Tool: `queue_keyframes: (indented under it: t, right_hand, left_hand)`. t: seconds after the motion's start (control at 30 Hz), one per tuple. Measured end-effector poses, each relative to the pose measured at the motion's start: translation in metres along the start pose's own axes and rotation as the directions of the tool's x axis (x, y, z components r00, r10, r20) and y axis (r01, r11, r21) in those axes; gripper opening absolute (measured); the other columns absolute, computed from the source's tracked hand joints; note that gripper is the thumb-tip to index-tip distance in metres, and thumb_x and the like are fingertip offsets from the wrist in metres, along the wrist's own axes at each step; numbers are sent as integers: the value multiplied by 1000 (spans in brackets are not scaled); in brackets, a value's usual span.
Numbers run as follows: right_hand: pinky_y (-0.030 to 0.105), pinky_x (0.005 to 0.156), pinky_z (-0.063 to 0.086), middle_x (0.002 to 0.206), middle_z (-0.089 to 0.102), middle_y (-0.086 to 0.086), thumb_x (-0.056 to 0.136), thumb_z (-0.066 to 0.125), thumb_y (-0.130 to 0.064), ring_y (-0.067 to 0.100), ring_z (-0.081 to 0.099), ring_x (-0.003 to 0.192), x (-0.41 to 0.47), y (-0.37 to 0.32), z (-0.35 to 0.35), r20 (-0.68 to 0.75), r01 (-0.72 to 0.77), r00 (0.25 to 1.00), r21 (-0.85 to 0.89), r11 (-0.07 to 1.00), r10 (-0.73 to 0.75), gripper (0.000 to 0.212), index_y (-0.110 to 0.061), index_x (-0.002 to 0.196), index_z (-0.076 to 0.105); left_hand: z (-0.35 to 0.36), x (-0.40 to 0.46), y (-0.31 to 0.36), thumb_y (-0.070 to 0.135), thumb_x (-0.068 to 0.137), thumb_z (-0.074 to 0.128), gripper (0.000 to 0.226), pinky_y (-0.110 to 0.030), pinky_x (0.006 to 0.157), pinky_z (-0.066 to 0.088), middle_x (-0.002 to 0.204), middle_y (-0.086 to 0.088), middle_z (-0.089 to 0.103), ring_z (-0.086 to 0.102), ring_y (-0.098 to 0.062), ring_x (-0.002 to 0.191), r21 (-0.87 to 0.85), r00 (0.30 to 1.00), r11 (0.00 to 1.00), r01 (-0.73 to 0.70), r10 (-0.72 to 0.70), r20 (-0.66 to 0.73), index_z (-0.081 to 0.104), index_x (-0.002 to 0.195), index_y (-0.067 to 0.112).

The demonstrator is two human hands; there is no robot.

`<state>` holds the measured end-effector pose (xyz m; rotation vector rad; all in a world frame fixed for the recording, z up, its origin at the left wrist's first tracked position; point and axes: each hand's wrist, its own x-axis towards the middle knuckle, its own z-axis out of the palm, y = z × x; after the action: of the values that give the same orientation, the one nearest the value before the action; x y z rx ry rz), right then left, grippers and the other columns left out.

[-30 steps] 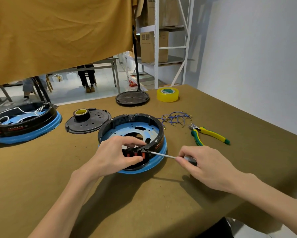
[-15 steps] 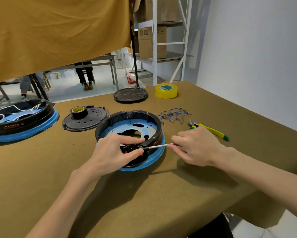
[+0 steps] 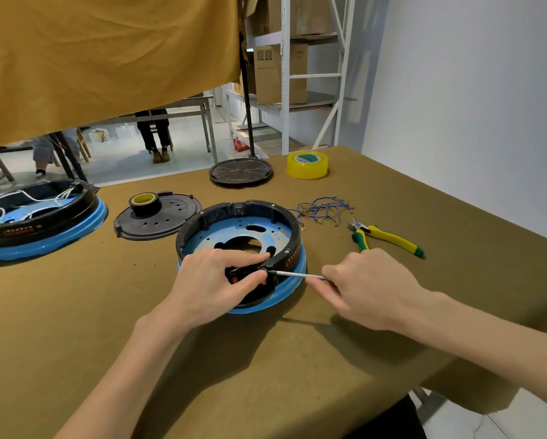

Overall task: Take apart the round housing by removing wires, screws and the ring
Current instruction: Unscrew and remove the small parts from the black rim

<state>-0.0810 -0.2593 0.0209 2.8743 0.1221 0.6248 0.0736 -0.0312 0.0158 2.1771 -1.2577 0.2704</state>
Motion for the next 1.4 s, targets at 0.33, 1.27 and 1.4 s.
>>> queue_keyframes:
  t: [0.33, 1.27, 1.4]
  right_hand:
    - [28, 45, 31, 57, 48, -4, 98, 15, -72, 17, 47, 47, 62, 38, 12, 11, 250, 968, -189, 950, -252, 70, -18, 67, 48]
    - [25, 43, 29, 43, 31, -8, 95, 2, -72, 11, 29, 35, 47, 12, -14, 166, 137, 981, -218, 966, -101, 78, -20, 53, 43]
    - [25, 39, 33, 43, 35, -7, 100, 18, -68, 12, 39, 35, 18, -21, -1, 152, -108, 982, -32, 994, 112, 71, -20, 52, 38]
  left_hand:
    - [2, -1, -2, 66, 89, 50, 43, -8, 65, 45, 105, 36, 69, 65, 8, 89, 6, 1000, 1000, -24, 25, -18, 68, 125, 51]
    - [6, 0, -5, 63, 89, 51, 43, -22, 71, 54, 99, 32, 70, 65, 6, 89, 24, 997, 999, -34, 36, -75, 70, 123, 46]
    - [7, 1, -7, 61, 88, 55, 40, -10, 74, 45, 91, 39, 63, 57, 20, 88, 38, 996, 999, -11, 15, -93, 72, 119, 44]
